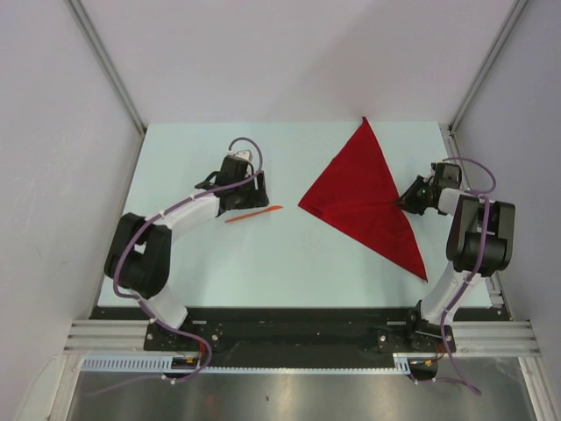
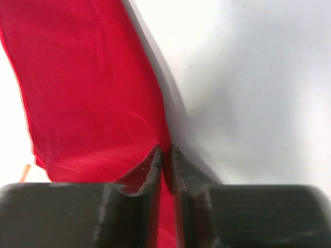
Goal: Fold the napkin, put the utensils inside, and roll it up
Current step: Fold the napkin
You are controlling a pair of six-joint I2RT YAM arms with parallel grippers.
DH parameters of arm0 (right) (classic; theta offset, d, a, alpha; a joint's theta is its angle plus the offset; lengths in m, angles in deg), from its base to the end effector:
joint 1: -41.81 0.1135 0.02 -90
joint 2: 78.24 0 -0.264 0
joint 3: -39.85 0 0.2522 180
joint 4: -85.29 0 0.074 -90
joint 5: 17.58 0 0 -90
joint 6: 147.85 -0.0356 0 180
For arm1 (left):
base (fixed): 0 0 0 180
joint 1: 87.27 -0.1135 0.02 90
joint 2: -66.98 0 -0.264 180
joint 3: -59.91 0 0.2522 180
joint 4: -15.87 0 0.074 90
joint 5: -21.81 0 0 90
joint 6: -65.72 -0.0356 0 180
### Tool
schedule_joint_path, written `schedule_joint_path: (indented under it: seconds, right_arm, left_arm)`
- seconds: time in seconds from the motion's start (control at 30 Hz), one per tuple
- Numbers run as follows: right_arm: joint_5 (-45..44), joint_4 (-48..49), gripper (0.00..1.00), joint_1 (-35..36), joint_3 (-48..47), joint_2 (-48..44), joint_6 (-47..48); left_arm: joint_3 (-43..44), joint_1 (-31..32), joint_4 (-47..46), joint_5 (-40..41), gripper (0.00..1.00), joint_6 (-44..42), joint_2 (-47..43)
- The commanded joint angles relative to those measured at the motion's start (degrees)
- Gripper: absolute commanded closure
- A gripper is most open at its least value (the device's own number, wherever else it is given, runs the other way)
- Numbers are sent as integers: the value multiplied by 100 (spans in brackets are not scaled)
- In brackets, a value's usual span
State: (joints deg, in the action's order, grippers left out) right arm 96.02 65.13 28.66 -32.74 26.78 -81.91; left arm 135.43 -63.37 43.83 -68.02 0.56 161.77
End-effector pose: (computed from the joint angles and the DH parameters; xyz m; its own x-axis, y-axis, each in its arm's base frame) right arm 0.3597 -0.0694 0.1485 -0.7178 0.5514 -0.4251 0.2894 0.7917 0.5381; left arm 0.3242 -0.1435 0.2129 -0.7785 -0.1145 -0.6171 0.0840 0.9553 -0.2833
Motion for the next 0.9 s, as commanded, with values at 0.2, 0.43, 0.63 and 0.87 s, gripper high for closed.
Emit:
schedule_joint_path:
  seconds: [0.2, 0.43, 0.63, 0.87]
  right_arm:
    - [-1531, -547, 30, 1601, -102, -1271, 821]
    - [-2588, -134, 24, 3721, -636, -827, 1438]
    - [-3413, -730, 24, 4575, -1972, 589, 1554]
    - [-3203, -205, 23, 4628, -1843, 705, 1570]
  left_arm:
    - [56, 264, -646, -921, 27, 425, 146]
    - [-120, 264, -901, -1282, 28, 688, 102]
    - [-436, 194, -936, -1273, 29, 680, -240]
    - [-805, -8, -945, -1264, 29, 601, -574]
